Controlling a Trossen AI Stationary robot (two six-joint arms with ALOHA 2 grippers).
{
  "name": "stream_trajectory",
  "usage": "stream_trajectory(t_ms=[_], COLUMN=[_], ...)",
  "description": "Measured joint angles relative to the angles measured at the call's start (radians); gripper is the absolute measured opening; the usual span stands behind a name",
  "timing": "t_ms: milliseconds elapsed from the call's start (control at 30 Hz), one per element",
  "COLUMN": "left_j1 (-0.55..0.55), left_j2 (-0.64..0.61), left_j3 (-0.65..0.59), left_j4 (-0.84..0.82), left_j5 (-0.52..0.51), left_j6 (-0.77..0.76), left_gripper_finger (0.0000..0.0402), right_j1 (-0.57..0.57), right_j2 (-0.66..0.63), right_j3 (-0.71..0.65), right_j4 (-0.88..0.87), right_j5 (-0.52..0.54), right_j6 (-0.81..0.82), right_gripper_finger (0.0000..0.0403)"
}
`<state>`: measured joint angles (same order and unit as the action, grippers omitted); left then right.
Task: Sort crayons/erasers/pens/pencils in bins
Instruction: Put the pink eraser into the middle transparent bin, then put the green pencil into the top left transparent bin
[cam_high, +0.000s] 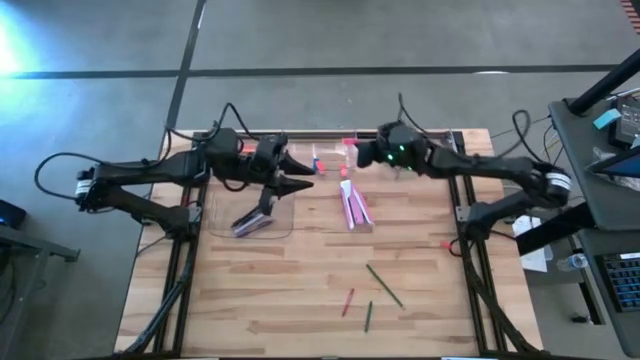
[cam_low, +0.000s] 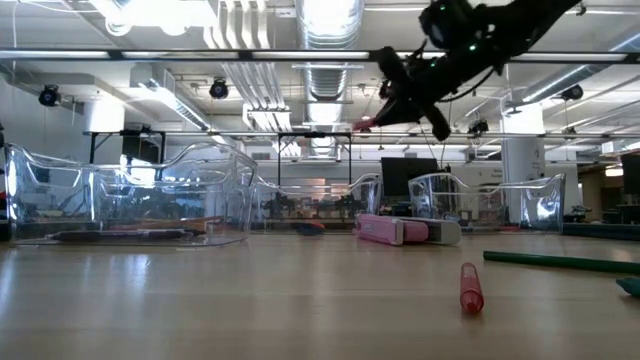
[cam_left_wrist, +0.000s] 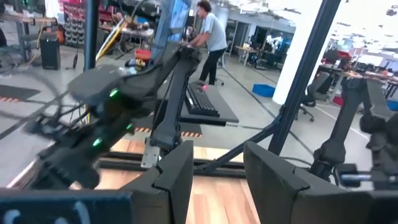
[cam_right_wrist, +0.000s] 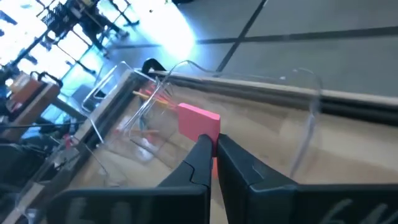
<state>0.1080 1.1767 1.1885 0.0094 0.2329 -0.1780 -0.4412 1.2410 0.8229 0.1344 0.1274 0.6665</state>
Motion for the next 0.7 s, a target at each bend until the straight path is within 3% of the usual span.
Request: stream_trajectory(t_ms=[167, 267, 400, 533, 700], left_j1=[0.000, 0.000, 0.000, 0.000, 0.000], left_j2=[-0.015, -0.017, -0.019, -0.019, -0.019], left_j3=[-0.002, -0.003, -0.003, -0.004, -0.005], left_j4=[-0.002, -0.005, -0.007, -0.040, -0.095], left_j5=[-0.001, -0.001, -0.001, -0.001, 0.001], left_j6=[0.000, -0.001, -0.001, -0.001, 0.000], left_gripper_finger=[0.0127, 0.0127, 0.0127, 0.0127, 0.0127], right_j1=[-0.031, -0.031, -0.031, -0.026, 0.043], right_j2=[0.133, 0.196, 0.254, 0.252, 0.141], right_j3=[0.138, 0.241, 0.388, 0.501, 0.515], right_j4=[-0.015, -0.080, -0.292, -0.501, -0.577], right_j5=[-0.050, -0.079, -0.077, -0.076, -0.076], right_j6=[-0.103, -0.162, -0.197, -0.250, -0.326], right_gripper_finger=[0.0032, 0.0072, 0.0144, 0.0194, 0.0208])
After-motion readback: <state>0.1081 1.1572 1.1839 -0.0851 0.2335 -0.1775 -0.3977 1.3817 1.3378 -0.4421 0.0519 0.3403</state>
